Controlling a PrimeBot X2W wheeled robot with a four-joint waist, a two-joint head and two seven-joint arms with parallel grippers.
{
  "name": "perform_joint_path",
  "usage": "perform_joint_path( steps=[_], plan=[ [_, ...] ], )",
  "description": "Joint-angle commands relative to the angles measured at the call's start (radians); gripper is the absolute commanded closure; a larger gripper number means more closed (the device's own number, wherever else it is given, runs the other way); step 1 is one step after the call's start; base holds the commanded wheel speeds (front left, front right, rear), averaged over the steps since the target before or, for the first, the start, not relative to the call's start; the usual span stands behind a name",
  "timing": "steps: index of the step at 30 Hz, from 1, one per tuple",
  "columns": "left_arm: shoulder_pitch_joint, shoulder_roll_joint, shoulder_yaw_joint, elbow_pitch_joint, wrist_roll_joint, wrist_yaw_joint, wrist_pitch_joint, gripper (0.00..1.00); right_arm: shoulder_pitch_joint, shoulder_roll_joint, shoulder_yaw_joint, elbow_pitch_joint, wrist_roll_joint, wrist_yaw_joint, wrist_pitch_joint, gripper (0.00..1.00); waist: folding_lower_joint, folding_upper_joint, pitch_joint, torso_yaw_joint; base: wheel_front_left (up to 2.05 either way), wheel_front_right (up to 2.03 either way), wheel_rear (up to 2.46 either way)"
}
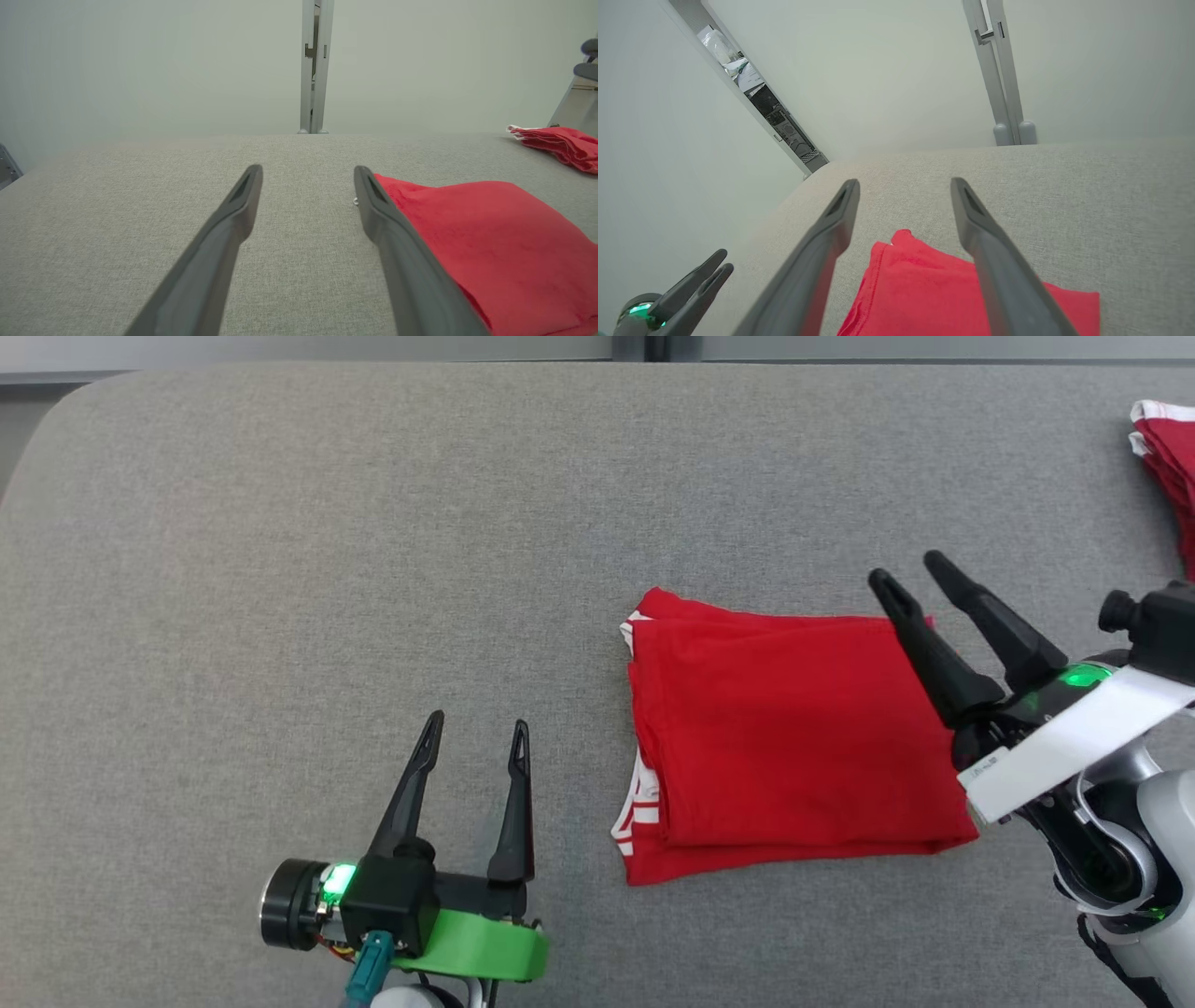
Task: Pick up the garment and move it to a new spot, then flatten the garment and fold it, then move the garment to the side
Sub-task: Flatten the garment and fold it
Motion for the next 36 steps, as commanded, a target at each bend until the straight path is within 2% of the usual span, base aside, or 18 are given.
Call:
perform_joint_path(
  steps=[1, 7, 13, 17, 26, 31, 36],
  plan=[
    [-0.007, 0.001, 0.007, -0.001, 0.013, -0.006, -0.003, 0.0, 0.023, -0.01, -0.008, 0.015, -0.011, 0.0, -0.03, 0.0, 0.0, 0.0, -0.019, -0.025, 0.0, 0.0, 0.0],
    [0.025, 0.001, 0.032, -0.012, 0.01, -0.011, -0.003, 0.0, 0.069, -0.031, 0.004, 0.088, -0.059, 0.0, -0.176, 0.0, 0.0, 0.0, -0.062, -0.075, 0.0, 0.0, 0.0],
    [0.061, 0.002, 0.074, -0.023, -0.017, -0.007, -0.003, 0.0, 0.092, -0.001, 0.013, 0.226, -0.151, 0.0, -0.299, 0.0, 0.0, 0.0, -0.113, -0.12, 0.0, 0.0, 0.0],
    [0.094, 0.002, 0.104, -0.021, -0.02, -0.012, -0.003, 0.0, 0.103, 0.051, -0.01, 0.292, -0.265, 0.0, -0.316, 0.0, 0.0, 0.0, -0.156, -0.141, 0.0, 0.0, 0.0],
    [0.17, 0.002, 0.164, -0.045, -0.02, -0.014, -0.003, 0.0, 0.27, 0.223, -0.126, 0.244, -0.55, 0.0, -0.315, 0.0, 0.0, 0.0, -0.249, -0.155, 0.0, 0.0, 0.0],
    [0.213, 0.002, 0.186, -0.063, -0.01, -0.032, -0.003, 0.0, 0.334, 0.273, -0.145, 0.246, -0.607, 0.0, -0.315, 0.0, 0.0, 0.0, -0.275, -0.154, 0.0, 0.0, 0.0],
    [0.242, 0.002, 0.2, -0.054, -0.007, -0.046, -0.003, 0.0, 0.359, 0.296, -0.151, 0.255, -0.635, 0.0, -0.315, 0.0, 0.0, 0.0, -0.293, -0.155, 0.0, 0.0, 0.0]
  ],
)
